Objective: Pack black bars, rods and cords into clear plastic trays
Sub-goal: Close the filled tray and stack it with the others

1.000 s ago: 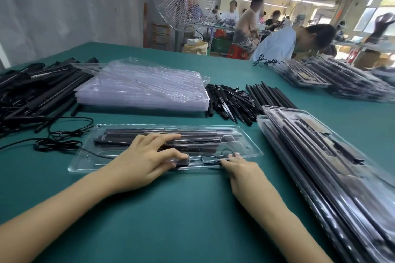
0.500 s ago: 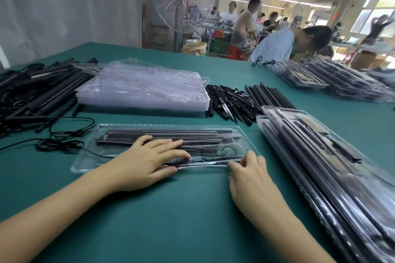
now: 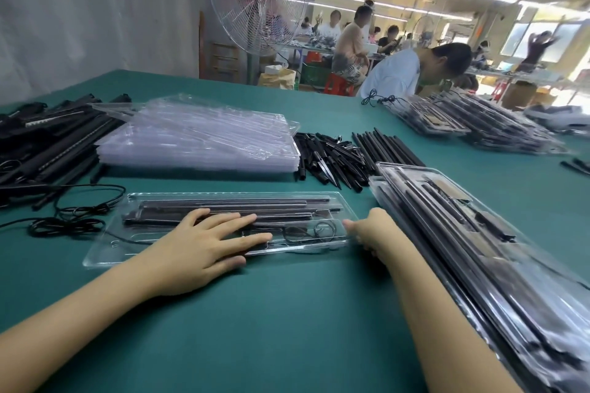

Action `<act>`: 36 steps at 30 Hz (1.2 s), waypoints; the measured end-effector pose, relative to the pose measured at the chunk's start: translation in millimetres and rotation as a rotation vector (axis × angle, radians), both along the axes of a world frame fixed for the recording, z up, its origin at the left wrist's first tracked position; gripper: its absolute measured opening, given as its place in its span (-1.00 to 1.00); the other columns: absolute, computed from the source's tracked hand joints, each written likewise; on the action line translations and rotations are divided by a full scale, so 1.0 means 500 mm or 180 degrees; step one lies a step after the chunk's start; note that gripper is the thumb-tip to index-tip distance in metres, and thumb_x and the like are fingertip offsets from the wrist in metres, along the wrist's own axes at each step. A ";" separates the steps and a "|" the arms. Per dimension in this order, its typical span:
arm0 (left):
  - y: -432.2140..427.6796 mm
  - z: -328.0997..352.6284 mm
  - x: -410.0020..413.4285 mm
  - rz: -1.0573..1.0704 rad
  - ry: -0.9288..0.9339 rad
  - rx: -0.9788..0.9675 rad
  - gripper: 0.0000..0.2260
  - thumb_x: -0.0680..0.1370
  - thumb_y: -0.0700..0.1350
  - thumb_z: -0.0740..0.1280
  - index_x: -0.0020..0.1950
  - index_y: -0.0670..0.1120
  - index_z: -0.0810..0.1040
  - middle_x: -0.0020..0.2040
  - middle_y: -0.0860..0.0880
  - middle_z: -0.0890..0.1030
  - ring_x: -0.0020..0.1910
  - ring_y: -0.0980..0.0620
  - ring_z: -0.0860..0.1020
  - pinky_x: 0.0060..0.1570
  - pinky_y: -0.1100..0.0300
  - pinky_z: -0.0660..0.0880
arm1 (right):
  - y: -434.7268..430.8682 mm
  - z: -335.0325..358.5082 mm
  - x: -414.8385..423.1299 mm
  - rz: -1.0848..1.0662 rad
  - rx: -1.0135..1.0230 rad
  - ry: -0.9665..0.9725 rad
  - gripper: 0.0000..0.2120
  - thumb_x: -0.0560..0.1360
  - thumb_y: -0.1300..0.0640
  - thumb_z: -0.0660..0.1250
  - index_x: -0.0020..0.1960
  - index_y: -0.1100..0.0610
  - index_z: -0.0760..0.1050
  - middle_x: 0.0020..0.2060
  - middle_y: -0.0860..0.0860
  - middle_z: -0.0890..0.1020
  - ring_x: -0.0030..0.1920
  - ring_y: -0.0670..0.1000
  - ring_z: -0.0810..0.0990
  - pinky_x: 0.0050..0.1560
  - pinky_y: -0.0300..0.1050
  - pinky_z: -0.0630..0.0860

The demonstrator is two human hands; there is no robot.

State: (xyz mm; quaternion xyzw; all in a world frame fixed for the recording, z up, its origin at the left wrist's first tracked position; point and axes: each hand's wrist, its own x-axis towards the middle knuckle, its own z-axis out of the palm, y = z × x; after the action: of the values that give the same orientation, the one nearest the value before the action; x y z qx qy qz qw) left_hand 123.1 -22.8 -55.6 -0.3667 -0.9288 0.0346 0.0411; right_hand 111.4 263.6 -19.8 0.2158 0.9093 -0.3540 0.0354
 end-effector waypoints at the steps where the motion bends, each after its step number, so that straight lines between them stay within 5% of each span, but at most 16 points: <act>1: -0.009 0.004 -0.002 0.0019 -0.0020 0.0013 -0.49 0.34 0.37 -0.58 0.31 0.50 -0.40 0.44 0.33 -0.29 0.48 0.26 -0.15 0.39 0.16 -0.19 | 0.005 0.003 0.000 -0.0048 -0.0484 -0.0016 -0.72 0.51 0.09 0.36 -0.17 0.24 0.32 -0.38 0.11 0.47 -0.45 0.03 0.37 -0.46 -0.21 0.30; 3: -0.029 0.021 -0.002 0.0045 -0.0077 0.0070 -0.51 0.41 0.37 -0.51 0.35 0.49 -0.29 0.47 0.32 -0.19 0.50 0.24 -0.06 0.40 0.17 -0.12 | 0.011 0.006 0.003 -0.0053 -0.1278 -0.0082 -0.75 0.48 0.17 0.41 -0.22 0.24 0.37 -0.57 0.04 0.43 -0.56 -0.04 0.36 -0.58 -0.29 0.29; 7: -0.040 0.058 0.016 0.0092 0.0309 -0.0075 -0.56 0.63 0.17 -0.22 0.44 0.23 0.24 0.40 0.10 0.40 0.31 0.09 0.46 0.18 0.04 0.45 | 0.005 0.012 -0.001 -0.0010 -0.2258 -0.0224 -0.90 0.50 0.31 0.35 -0.11 0.31 0.42 -0.31 0.14 0.50 -0.35 0.07 0.53 -0.50 -0.23 0.50; 10: -0.040 0.056 0.018 0.0146 0.0197 -0.0141 -0.55 0.65 0.13 -0.20 0.42 0.16 0.31 0.34 0.05 0.49 0.24 0.05 0.53 0.08 0.00 0.51 | 0.006 0.016 -0.009 -0.0041 -0.2488 -0.0328 -0.88 0.51 0.38 0.28 -0.22 0.32 0.46 -0.33 0.14 0.53 -0.35 0.04 0.54 -0.33 -0.14 0.54; 13: -0.041 0.053 0.013 0.0113 0.0228 -0.0177 -0.52 0.62 0.20 -0.26 0.43 0.25 0.25 0.41 0.08 0.39 0.32 0.05 0.45 0.20 0.01 0.42 | 0.000 0.013 -0.016 0.0100 -0.2200 -0.0313 -0.80 0.54 0.38 0.24 -0.27 0.30 0.43 -0.48 0.11 0.51 -0.45 -0.02 0.41 -0.23 -0.17 0.36; 16: -0.043 0.047 0.005 0.0136 0.0113 -0.0130 -0.49 0.50 0.32 -0.41 0.42 0.39 -0.03 0.51 0.16 0.09 0.48 0.09 0.17 0.39 0.07 0.09 | -0.017 0.013 -0.023 0.0075 -0.1885 -0.0183 -0.81 0.54 0.38 0.24 -0.25 0.31 0.40 -0.42 0.14 0.47 -0.37 0.02 0.42 -0.16 -0.10 0.44; 19: -0.043 0.052 0.011 0.0257 0.0149 -0.0209 -0.55 0.62 0.19 -0.25 0.42 0.22 0.22 0.38 0.05 0.44 0.30 0.02 0.48 0.18 -0.02 0.42 | -0.027 0.015 -0.019 -0.0029 -0.1832 -0.0136 -0.82 0.55 0.39 0.22 -0.23 0.32 0.36 -0.37 0.16 0.43 -0.40 0.03 0.44 -0.43 -0.15 0.56; 23: -0.049 0.051 0.014 0.0265 -0.0046 -0.0259 -0.55 0.62 0.19 -0.25 0.44 0.22 0.19 0.39 0.04 0.43 0.31 -0.01 0.47 0.18 -0.06 0.42 | -0.036 0.011 -0.007 -0.0048 -0.1741 -0.0057 -0.95 0.57 0.37 0.19 -0.02 0.31 0.30 -0.37 0.15 0.41 -0.43 0.03 0.40 -0.59 -0.23 0.45; 26: -0.052 0.036 0.001 0.0178 -0.0061 -0.0148 -0.48 0.47 0.34 -0.47 0.41 0.41 -0.11 0.51 0.17 0.00 0.50 0.07 0.08 0.41 0.02 0.03 | -0.042 0.005 -0.006 -0.0073 -0.1597 0.0047 -0.90 0.58 0.35 0.19 0.06 0.31 0.28 -0.43 0.14 0.43 -0.48 0.04 0.39 -0.55 -0.18 0.38; 28: -0.058 0.019 -0.006 0.0099 -0.0022 -0.0043 -0.42 0.33 0.39 -0.59 0.35 0.46 -0.30 0.45 0.27 -0.25 0.49 0.17 -0.18 0.40 0.15 -0.22 | -0.048 0.001 -0.005 -0.0118 -0.1504 0.0135 -0.85 0.57 0.36 0.19 0.13 0.31 0.31 -0.40 0.15 0.43 -0.48 0.05 0.39 -0.47 -0.13 0.36; 31: -0.058 0.015 -0.012 0.0112 0.0022 -0.0017 -0.40 0.28 0.40 -0.61 0.32 0.47 -0.33 0.43 0.31 -0.29 0.45 0.22 -0.27 0.37 0.19 -0.28 | -0.052 -0.002 -0.005 -0.0125 -0.1519 0.0231 -0.69 0.56 0.37 0.20 0.28 0.27 0.27 -0.34 0.16 0.44 -0.46 0.05 0.41 -0.44 -0.12 0.35; 36: -0.061 0.017 -0.012 0.0141 -0.0064 -0.0060 -0.43 0.29 0.40 -0.61 0.31 0.48 -0.34 0.42 0.32 -0.28 0.43 0.25 -0.26 0.40 0.19 -0.23 | -0.036 0.016 -0.001 0.0084 -0.2000 -0.0036 -0.87 0.55 0.38 0.22 0.04 0.24 0.30 -0.33 0.14 0.45 -0.49 -0.01 0.43 -0.55 -0.23 0.47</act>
State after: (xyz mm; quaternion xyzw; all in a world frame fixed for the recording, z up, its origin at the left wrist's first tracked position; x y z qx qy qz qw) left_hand 117.0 -53.4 -46.9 -0.3467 -0.9367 0.0405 0.0274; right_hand 111.0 245.5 -11.8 0.1844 0.7579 -0.6160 0.1100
